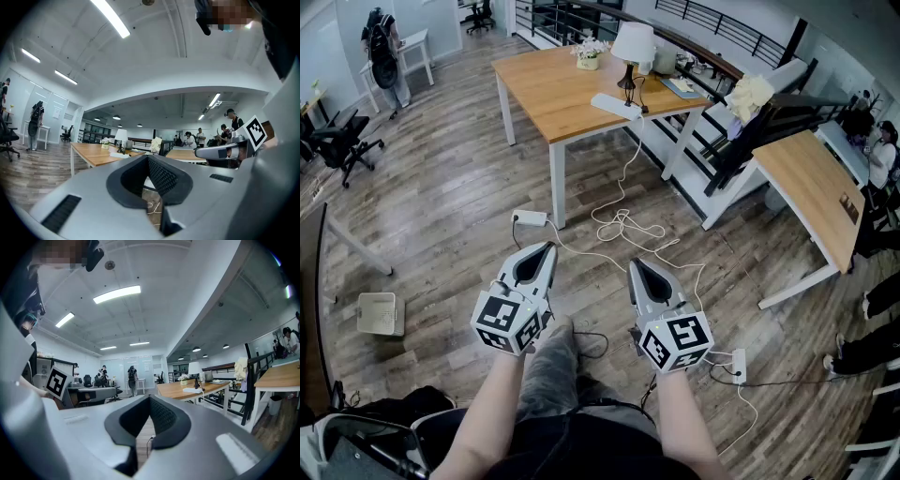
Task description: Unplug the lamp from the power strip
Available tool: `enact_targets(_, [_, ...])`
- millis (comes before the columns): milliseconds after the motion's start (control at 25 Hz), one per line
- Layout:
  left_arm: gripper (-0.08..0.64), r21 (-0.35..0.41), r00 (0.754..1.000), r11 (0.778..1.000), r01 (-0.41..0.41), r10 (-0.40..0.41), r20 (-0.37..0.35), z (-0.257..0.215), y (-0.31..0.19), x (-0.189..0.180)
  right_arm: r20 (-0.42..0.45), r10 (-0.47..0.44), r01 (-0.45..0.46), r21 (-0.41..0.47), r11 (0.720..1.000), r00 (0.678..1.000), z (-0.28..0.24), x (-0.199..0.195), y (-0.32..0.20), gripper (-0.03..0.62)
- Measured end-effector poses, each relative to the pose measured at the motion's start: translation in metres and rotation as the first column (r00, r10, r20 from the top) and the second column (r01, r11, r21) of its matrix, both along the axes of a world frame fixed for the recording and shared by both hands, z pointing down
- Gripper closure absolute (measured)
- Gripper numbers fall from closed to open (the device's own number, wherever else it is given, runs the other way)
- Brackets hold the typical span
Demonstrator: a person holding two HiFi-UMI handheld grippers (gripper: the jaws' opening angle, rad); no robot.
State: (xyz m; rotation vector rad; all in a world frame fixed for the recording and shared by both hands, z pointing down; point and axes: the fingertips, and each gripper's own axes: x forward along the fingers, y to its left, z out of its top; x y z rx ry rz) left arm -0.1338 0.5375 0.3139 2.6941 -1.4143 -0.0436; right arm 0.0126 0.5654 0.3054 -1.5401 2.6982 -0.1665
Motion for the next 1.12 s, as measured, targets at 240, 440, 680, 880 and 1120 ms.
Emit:
enact_targets(240, [0.563, -0.018, 1.0, 1.0, 0.003, -0.003, -0.014, 0.011, -0.026, 0.003, -0.007, -0.009, 0.009, -0.016, 1.0, 1.0, 0.01, 0.003, -0.024, 0.584])
enact_targets(440, [0.563, -0.033, 1.0, 0.999, 0.01, -0.011, -0.029, 0.027, -0.079, 0.0, 0.017, 0.013, -0.013, -0.007, 1.0, 1.0, 0.016, 0.007, -0.075, 0.584])
enact_targets(680, [0.563, -0.029, 1.0, 1.0, 0.001, -0.002, -0.03, 0.026, -0.173, -0.007, 0.024, 0.03, -0.03, -0.008, 1.0, 0.999, 0.015, 0.008, -0.169, 0.584])
enact_targets(880, [0.563, -0.018, 0.999, 0.999, -0.026, 0.026, -0.034, 0.018, -0.247, -0.011, 0.018, 0.054, -0.054, -0.003, 0.999, 0.998, 0.009, 0.003, -0.239, 0.584])
enact_targets(1120, [0.563, -0.039, 0.996, 0.995, -0.087, 0.085, -0.038, 0.023, -0.328, -0.011, 0.006, 0.096, -0.096, -0.022, 0.995, 0.995, 0.009, -0.003, -0.311, 0.584])
